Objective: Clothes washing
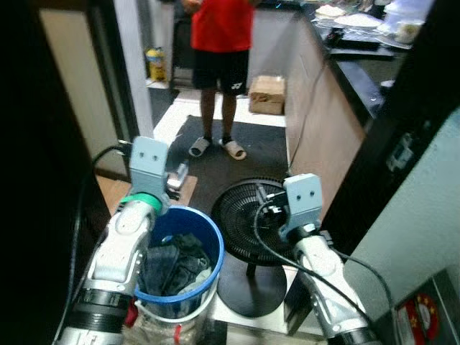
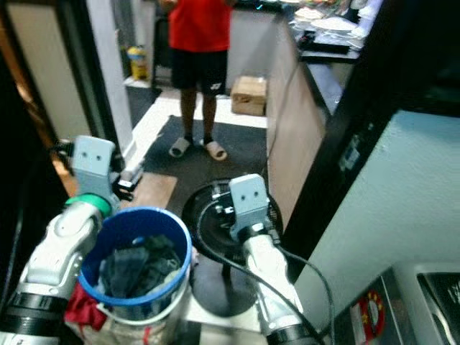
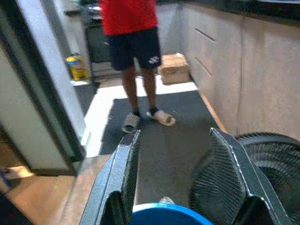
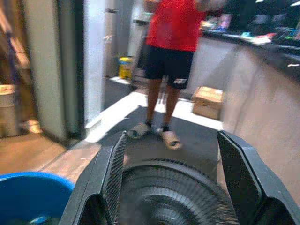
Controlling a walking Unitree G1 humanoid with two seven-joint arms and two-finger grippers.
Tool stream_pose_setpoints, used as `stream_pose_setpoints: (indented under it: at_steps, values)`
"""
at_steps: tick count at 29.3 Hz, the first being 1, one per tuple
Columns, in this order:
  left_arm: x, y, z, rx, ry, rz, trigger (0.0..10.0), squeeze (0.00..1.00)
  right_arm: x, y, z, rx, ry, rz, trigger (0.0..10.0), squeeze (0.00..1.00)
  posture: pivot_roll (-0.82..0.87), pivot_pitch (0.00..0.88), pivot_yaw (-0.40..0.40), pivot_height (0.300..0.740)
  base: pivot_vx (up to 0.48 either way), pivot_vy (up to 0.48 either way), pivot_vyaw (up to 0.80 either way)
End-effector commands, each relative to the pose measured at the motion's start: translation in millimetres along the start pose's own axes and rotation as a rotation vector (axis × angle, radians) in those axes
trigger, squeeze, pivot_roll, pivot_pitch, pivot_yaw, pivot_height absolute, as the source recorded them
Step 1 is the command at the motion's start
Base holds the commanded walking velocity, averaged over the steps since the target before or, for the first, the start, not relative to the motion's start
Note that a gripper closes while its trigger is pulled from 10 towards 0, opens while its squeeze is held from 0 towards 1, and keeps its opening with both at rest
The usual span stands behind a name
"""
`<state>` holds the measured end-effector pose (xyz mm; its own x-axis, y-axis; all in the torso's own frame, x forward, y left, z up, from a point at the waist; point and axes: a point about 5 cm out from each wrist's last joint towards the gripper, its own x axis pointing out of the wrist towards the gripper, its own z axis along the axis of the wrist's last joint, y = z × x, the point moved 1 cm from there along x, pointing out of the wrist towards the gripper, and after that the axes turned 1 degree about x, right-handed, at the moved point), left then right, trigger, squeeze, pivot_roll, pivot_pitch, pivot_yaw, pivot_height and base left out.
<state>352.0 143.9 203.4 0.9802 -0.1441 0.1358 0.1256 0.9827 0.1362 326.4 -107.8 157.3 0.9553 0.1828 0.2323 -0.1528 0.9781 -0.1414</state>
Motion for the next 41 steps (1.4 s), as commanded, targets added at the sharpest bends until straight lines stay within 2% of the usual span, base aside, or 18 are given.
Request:
stream_pose_setpoints:
  at_steps: [1, 10, 18, 41]
  values:
    - [-3.4, 3.9, -11.3, 0.002, 0.04, 0.019, 10.0, 0.0, 0.9, 3.1, -2.5, 0.009, 0.011, 0.01, 10.0, 0.0, 0.06, 0.0, 0.033, 0.74, 0.0, 0.0, 0.8]
    - [-3.1, 4.4, -11.5, 0.006, 0.04, 0.019, 10.0, 0.0, 1.0, 1.9, -2.3, 0.01, 0.005, 0.007, 10.0, 0.0, 0.06, 0.0, 0.035, 0.74, 0.0, 0.0, 0.66]
    - [-1.5, 7.1, -10.5, 0.013, 0.031, 0.035, 10.0, 0.0, 0.8, 7.6, 1.3, 0.032, -0.016, 0.034, 10.0, 0.0, 0.06, 0.0, 0.036, 0.74, 0.0, 0.0, 0.0]
    - [-0.3, 8.4, -10.0, 0.02, 0.022, 0.045, 10.0, 0.0, 1.2, 10.5, 0.9, 0.011, -0.021, 0.06, 10.0, 0.0, 0.06, 0.0, 0.033, 0.74, 0.457, 0.0, 0.0]
